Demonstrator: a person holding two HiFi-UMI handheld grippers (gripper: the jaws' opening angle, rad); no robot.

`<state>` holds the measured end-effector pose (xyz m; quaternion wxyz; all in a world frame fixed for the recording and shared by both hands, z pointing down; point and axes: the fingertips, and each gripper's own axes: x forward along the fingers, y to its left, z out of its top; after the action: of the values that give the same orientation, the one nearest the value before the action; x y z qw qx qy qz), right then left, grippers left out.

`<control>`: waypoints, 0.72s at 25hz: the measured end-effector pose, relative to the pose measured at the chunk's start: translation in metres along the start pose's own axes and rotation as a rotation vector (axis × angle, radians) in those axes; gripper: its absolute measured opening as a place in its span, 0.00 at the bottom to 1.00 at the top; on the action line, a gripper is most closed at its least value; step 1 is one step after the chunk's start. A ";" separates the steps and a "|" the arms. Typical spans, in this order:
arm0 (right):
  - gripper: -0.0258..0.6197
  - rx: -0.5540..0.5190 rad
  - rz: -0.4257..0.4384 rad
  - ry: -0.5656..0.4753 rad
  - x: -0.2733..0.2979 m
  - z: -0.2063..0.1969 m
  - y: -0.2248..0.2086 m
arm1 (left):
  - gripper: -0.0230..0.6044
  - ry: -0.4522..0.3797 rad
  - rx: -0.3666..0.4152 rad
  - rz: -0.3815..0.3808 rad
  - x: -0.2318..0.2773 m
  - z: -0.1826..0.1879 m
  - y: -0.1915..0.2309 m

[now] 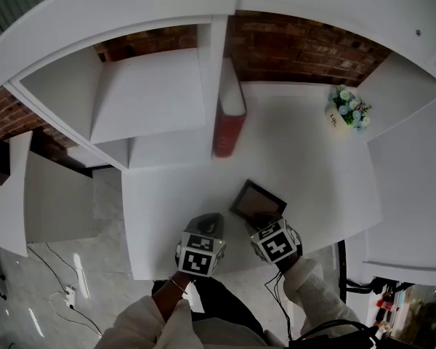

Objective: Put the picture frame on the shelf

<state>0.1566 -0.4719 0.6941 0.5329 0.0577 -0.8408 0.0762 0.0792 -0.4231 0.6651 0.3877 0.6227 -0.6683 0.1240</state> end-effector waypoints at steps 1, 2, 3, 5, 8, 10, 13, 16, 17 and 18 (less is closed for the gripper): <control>0.21 -0.035 -0.001 0.016 0.002 0.001 0.000 | 0.05 0.002 -0.001 0.003 0.001 0.000 0.001; 0.21 -0.060 0.002 0.027 0.003 0.002 0.000 | 0.05 0.004 -0.003 0.005 0.001 0.000 0.002; 0.21 -0.072 0.008 0.034 0.005 0.003 0.000 | 0.05 0.006 -0.005 0.008 0.002 0.001 0.002; 0.21 -0.082 0.029 0.046 0.007 0.004 0.003 | 0.05 0.011 -0.004 0.009 0.004 0.002 0.003; 0.21 -0.136 0.034 0.084 0.010 0.001 0.008 | 0.05 0.023 0.005 0.004 0.007 0.002 0.004; 0.21 -0.178 0.016 0.105 0.013 0.000 0.008 | 0.05 0.027 0.005 0.003 0.009 0.003 0.005; 0.20 -0.187 0.007 0.130 0.015 0.001 0.005 | 0.05 0.035 0.004 0.003 0.012 0.003 0.008; 0.19 -0.185 0.008 0.172 0.016 0.002 0.005 | 0.05 0.044 0.003 -0.003 0.013 0.004 0.009; 0.19 -0.194 0.004 0.186 0.016 0.003 0.005 | 0.05 0.046 0.004 -0.004 0.013 0.004 0.009; 0.19 -0.208 -0.001 0.199 0.016 0.003 0.006 | 0.05 0.048 0.006 -0.005 0.014 0.004 0.010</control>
<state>0.1462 -0.4672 0.7070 0.6168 -0.0050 -0.7871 -0.0062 0.0695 -0.4339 0.6744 0.4021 0.6221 -0.6571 0.1399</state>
